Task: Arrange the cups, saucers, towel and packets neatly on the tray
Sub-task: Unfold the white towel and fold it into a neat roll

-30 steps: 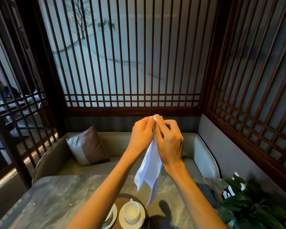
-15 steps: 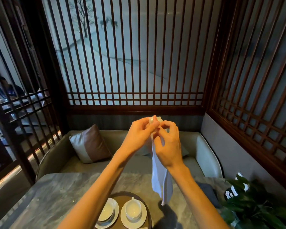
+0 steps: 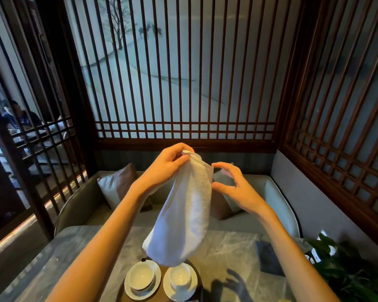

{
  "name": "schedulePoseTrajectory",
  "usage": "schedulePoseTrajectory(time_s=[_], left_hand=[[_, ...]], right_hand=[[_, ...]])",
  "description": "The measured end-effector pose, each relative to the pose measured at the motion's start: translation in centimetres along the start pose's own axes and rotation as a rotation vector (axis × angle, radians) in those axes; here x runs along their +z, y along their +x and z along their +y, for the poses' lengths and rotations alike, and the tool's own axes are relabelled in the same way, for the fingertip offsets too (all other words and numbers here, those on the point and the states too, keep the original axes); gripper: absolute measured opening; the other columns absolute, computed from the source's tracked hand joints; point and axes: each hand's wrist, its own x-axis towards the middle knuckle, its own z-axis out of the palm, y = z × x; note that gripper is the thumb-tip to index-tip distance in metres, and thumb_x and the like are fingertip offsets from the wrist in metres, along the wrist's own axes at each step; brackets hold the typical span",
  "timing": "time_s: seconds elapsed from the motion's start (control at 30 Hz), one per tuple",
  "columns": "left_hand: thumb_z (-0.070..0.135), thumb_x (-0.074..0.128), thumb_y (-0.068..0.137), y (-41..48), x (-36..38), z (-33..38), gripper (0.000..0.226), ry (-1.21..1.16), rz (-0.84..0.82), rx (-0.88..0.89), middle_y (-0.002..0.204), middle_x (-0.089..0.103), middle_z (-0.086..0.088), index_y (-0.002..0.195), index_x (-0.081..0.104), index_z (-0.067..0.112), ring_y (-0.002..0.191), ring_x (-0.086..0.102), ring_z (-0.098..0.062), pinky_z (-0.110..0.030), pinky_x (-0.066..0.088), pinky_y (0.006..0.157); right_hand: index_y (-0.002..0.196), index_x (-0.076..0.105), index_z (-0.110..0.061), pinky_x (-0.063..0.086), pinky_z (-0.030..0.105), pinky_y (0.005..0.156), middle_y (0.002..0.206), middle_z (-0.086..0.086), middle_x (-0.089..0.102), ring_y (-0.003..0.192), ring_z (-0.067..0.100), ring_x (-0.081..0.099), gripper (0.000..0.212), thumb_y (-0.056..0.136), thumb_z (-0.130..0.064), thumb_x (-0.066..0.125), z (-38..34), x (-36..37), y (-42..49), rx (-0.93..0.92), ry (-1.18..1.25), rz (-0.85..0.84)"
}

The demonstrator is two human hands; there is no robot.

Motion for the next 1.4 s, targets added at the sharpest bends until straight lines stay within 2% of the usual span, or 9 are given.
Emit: schedulePoseTrajectory(time_s=[0.1, 0.2, 0.33, 0.6, 0.77, 0.93, 1.1, 1.3, 1.4], left_hand=[[0.008, 0.046, 0.101, -0.4, -0.4, -0.3, 0.021, -0.018, 0.007, -0.005, 0.11, 0.064, -0.009, 0.104, 0.062, 0.022, 0.105, 0.062, -0.02, -0.038, 0.053, 0.093], [0.01, 0.046, 0.102, -0.6, -0.9, -0.7, 0.02, -0.019, 0.012, -0.003, 0.107, 0.064, -0.006, 0.106, 0.062, 0.022, 0.105, 0.062, -0.018, -0.033, 0.054, 0.09], [0.012, 0.048, 0.101, -0.4, -1.7, -2.0, 0.017, 0.158, 0.064, -0.019, 0.1, 0.063, 0.003, 0.111, 0.061, 0.016, 0.096, 0.061, -0.007, -0.018, 0.051, 0.079], [0.02, 0.045, 0.103, -0.3, -2.0, -3.9, 0.017, 0.363, 0.261, 0.034, 0.09, 0.057, 0.014, 0.11, 0.059, 0.015, 0.083, 0.057, 0.002, -0.001, 0.044, 0.07], [0.018, 0.044, 0.103, -0.3, -1.3, -2.4, 0.015, 0.292, 0.353, 0.135, 0.083, 0.056, 0.016, 0.098, 0.058, 0.015, 0.076, 0.056, 0.015, -0.001, 0.044, 0.069], [0.019, 0.042, 0.105, 0.3, -0.7, -0.9, 0.024, 0.233, 0.374, 0.183, 0.076, 0.055, 0.011, 0.089, 0.058, 0.012, 0.068, 0.054, 0.005, -0.006, 0.043, 0.064], [0.025, 0.042, 0.104, 0.8, 1.7, 0.1, 0.024, 0.195, 0.292, 0.205, 0.086, 0.062, 0.008, 0.098, 0.062, 0.014, 0.079, 0.062, 0.0, -0.014, 0.051, 0.074], [0.026, 0.042, 0.105, 1.5, 3.9, -0.3, 0.028, 0.216, 0.189, 0.203, 0.097, 0.067, -0.001, 0.111, 0.064, 0.01, 0.089, 0.065, -0.009, -0.02, 0.053, 0.082], [0.022, 0.042, 0.105, 1.5, 3.8, -0.6, 0.025, 0.18, 0.203, 0.209, 0.099, 0.065, 0.0, 0.114, 0.063, 0.011, 0.091, 0.063, -0.005, -0.019, 0.052, 0.085]], right_hand=[[0.118, 0.055, -0.047, 0.044, 0.016, 0.092, 0.136, -0.015, 0.049, 0.122, -0.007, 0.05, 0.039, 0.083, -0.047, 0.07, -0.4, 0.4, 0.8, -0.031, -0.008, -0.033], [0.109, 0.064, -0.026, 0.054, 0.039, 0.094, 0.114, 0.004, 0.067, 0.105, 0.017, 0.065, 0.033, 0.086, -0.049, 0.064, -0.8, 0.5, 1.6, 0.012, -0.043, -0.154], [0.092, 0.074, -0.021, 0.054, 0.051, 0.092, 0.095, 0.0, 0.073, 0.093, 0.021, 0.068, 0.024, 0.091, -0.042, 0.062, -1.0, -0.2, 2.2, -0.002, -0.119, -0.141], [0.095, 0.07, -0.028, 0.057, 0.022, 0.074, 0.097, -0.01, 0.07, 0.093, 0.008, 0.068, 0.01, 0.085, -0.027, 0.073, -4.1, -1.5, 3.3, -0.18, -0.063, 0.202], [0.098, 0.073, -0.026, 0.059, 0.025, 0.079, 0.095, -0.009, 0.073, 0.093, 0.007, 0.069, 0.011, 0.087, -0.028, 0.072, -6.3, -2.4, 3.4, -0.208, 0.01, 0.369], [0.091, 0.071, -0.027, 0.058, 0.026, 0.074, 0.088, -0.007, 0.072, 0.086, 0.01, 0.07, 0.011, 0.085, -0.037, 0.073, -7.3, -3.9, 3.4, -0.249, -0.034, 0.433], [0.091, 0.061, -0.026, 0.058, 0.035, 0.074, 0.088, -0.001, 0.067, 0.086, 0.018, 0.067, 0.01, 0.09, -0.035, 0.066, -5.3, -4.3, 3.7, -0.045, -0.189, 0.339], [0.123, 0.061, -0.034, 0.041, 0.001, 0.085, 0.124, -0.021, 0.06, 0.115, -0.011, 0.051, 0.026, 0.098, -0.034, 0.055, -6.5, -1.9, 3.2, -0.17, -0.241, 0.153], [0.121, 0.067, -0.029, 0.047, 0.014, 0.092, 0.117, -0.015, 0.066, 0.111, -0.003, 0.058, 0.028, 0.097, -0.038, 0.054, -8.2, -1.3, 3.8, -0.162, -0.246, 0.052]])
